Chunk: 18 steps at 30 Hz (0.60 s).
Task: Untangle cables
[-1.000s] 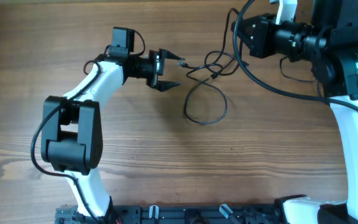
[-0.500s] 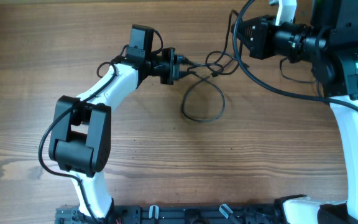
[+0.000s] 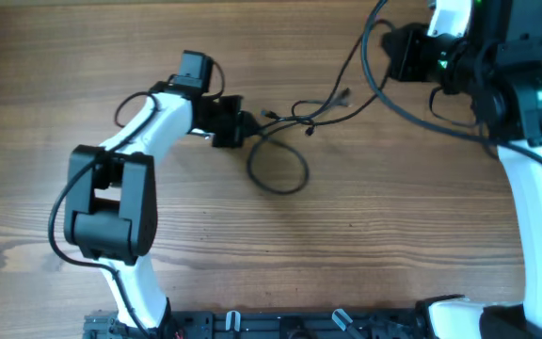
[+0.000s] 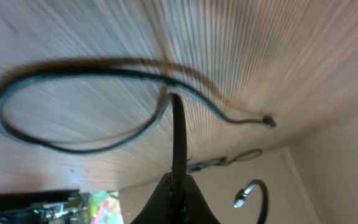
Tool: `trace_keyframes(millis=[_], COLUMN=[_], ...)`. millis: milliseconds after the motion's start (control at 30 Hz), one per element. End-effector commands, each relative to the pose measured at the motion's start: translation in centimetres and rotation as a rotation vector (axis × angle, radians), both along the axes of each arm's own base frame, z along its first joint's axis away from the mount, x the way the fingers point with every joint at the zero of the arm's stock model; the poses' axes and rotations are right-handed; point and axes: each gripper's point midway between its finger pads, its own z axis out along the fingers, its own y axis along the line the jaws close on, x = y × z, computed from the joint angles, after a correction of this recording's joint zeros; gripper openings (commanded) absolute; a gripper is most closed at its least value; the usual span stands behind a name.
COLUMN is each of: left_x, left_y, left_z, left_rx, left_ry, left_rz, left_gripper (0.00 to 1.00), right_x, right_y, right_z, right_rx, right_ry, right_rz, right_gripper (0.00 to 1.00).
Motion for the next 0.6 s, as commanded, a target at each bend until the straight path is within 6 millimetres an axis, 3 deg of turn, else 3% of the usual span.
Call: trace_keyframes(millis=[0, 200, 300, 400, 567], left_x=[0.3, 0.0, 0.2, 0.7, 1.2], left_y=[2.7, 4.9, 6.2, 7.5, 9.8], left_z=[-0.7, -1.0, -0.8, -0.5, -0.4], left_rx=[0.059, 0.072, 0.063, 0.038, 0.036], left_ry=[-0.094, -0.100, -0.095, -0.096, -0.123], left_rz=[-0.077, -0.098, -0.068, -0.030, -0.008], left_gripper=[0.04, 0.04, 0.04, 0.04, 0.04], right_x=[3.2, 5.6, 6.2, 6.5, 6.6], right_y=[-4.8, -7.4, -8.3, -10.0, -13.7], right_z=[-4.5, -12.1, -14.5, -15.5, -15.4], right_rx=[-0.138, -0.156, -0.116, -0.096, -0.075], right_ry=[0.094, 0.291, 0.359, 0.382, 0.377], right_rz=[-0.238, -0.290, -0.289, -0.319, -0.404], right_gripper=[0.04, 0.04, 0.04, 0.04, 0.04])
